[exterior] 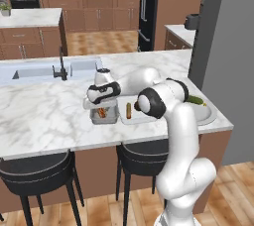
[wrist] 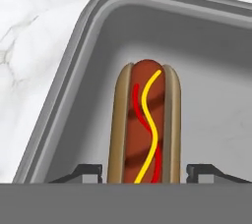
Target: Place one cooked food and one vegetable from the large plate to each tupperware container.
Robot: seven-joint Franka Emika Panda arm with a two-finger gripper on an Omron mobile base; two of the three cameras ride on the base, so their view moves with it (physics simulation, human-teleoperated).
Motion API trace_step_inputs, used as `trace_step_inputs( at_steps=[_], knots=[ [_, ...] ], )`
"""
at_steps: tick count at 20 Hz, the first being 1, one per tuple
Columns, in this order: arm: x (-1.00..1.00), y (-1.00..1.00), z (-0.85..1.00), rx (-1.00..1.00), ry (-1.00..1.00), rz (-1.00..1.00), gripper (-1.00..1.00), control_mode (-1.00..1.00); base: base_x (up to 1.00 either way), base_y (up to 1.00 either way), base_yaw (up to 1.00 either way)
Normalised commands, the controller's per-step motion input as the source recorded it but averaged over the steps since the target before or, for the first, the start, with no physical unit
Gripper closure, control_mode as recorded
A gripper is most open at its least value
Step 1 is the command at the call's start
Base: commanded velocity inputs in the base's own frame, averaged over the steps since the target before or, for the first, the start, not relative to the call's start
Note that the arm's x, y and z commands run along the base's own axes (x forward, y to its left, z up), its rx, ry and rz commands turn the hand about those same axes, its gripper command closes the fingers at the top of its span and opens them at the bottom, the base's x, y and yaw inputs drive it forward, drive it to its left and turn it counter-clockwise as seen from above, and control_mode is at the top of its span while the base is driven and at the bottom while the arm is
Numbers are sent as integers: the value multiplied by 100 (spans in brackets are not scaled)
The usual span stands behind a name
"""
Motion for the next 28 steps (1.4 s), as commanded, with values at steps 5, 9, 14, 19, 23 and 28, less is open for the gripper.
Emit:
trace_step_inputs(
  at_steps=[5,9,14,19,23,28],
  knots=[
    [35,1,-27,0,-13,-1,-100,-100,0,0,0],
    [78,22,-42,0,-20,0,-100,-100,0,0,0],
    [50,17,-29,0,-14,0,-100,-100,0,0,0],
    [-14,1,15,0,1,-4,100,-100,0,0,0],
    [-8,-5,0,0,0,-3,100,-100,0,0,0],
    [-12,-13,-6,0,-1,0,100,-100,0,0,0]
  ],
)
